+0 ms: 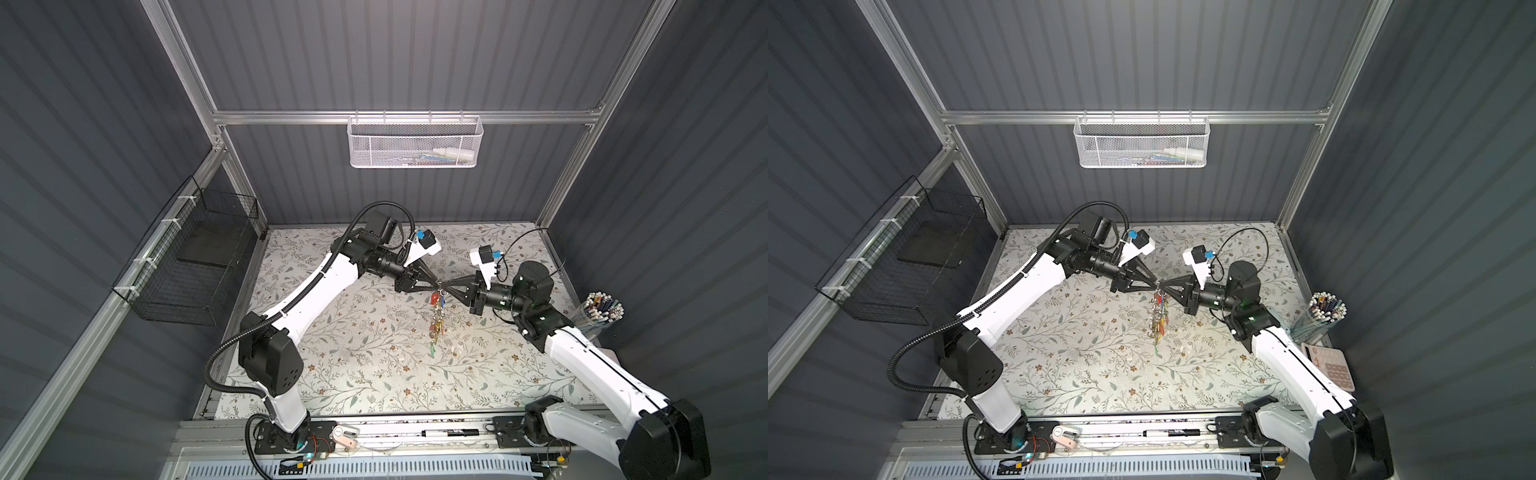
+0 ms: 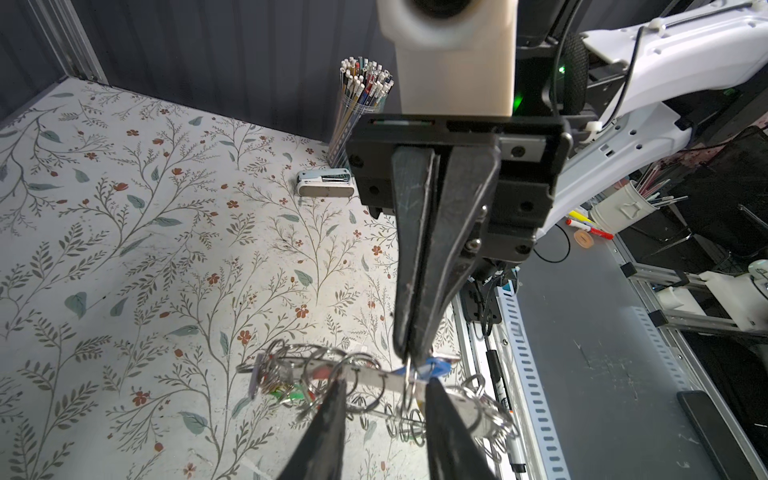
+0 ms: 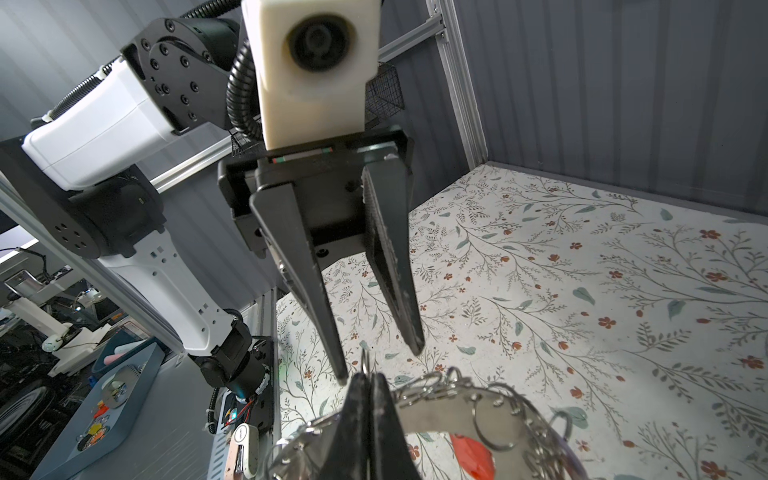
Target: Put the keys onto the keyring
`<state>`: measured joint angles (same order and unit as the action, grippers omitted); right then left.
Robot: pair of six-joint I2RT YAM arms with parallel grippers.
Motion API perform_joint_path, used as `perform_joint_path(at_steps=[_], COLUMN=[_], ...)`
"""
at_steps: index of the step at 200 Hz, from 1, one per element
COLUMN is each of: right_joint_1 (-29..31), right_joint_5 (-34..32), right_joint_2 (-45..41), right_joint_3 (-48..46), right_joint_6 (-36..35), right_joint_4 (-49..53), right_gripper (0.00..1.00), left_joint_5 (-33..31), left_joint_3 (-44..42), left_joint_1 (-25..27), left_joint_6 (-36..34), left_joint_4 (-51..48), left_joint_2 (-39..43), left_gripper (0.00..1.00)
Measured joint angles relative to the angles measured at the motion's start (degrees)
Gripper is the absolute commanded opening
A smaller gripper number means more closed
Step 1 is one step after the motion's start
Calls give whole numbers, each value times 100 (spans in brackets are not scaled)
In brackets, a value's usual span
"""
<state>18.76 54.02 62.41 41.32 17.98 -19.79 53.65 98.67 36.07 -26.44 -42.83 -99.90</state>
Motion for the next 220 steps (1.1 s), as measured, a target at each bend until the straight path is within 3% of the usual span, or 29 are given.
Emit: perform_joint_path(at_steps=[57,93,128,183,220], right_joint_1=[0,-2,-37,-317,-361], right_joint_5=[0,-24,-79,-114,-111], right_joint_2=[0,0,0,-179,-614], right_joint_3=[0,0,0,-63,-160], right_joint_6=[2,4,4,492,704], right_joint_4=[-28,-26,-37,-345,-568], right_gripper=[0,0,0,30,36], left_joint_5=[9,46,50,-98,-177], left_joint_3=[90,125,105,-1707,-2796], left_joint_1=[0,0,0,11,11], left_joint_6=[0,-20,192,1679,2796], left_joint_4=[-26,-122,7,2439,4332], left_joint_2=[-76,-96,-92,802,1252], left_gripper=[18,0,0,0,0])
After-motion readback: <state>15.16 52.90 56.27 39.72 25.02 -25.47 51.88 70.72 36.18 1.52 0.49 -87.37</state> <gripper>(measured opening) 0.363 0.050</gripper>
